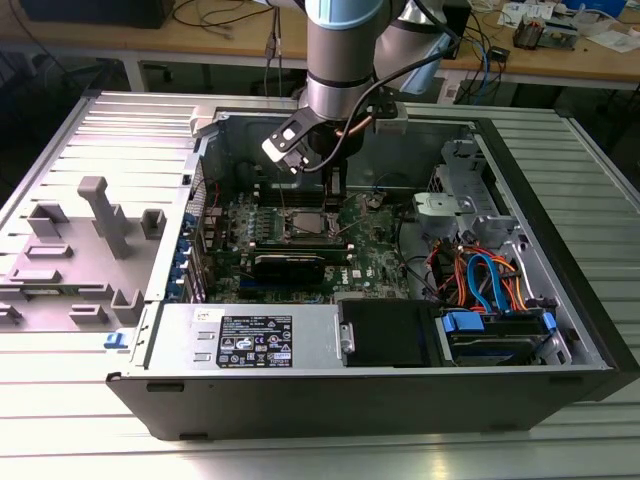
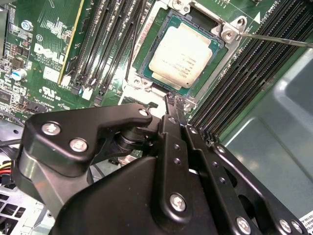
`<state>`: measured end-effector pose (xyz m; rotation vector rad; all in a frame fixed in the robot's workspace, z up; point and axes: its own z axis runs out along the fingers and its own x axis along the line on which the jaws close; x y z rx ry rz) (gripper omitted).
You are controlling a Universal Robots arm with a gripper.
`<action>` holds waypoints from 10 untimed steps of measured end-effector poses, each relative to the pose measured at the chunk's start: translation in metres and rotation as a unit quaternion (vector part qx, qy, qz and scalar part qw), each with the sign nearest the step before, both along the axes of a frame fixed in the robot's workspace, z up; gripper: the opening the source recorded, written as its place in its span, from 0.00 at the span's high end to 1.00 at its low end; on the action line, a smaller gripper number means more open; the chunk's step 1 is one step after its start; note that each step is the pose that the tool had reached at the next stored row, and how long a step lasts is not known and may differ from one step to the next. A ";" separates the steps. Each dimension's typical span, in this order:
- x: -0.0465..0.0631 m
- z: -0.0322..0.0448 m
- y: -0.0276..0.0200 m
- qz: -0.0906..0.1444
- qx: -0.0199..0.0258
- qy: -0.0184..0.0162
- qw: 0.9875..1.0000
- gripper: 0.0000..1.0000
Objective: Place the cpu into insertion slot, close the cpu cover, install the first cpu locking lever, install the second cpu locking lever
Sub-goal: 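Close the cpu cover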
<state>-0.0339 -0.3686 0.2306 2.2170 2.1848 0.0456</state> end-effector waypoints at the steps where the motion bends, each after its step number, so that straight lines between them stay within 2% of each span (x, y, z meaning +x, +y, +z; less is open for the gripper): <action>1: 0.000 0.0000 0.0000 0.000 0.000 0.000 1.000 0.89; 5: 0.004 -0.0001 0.0000 0.000 0.000 0.000 1.000 0.89; 10: 0.005 0.0010 0.0001 0.000 0.000 0.000 1.000 0.89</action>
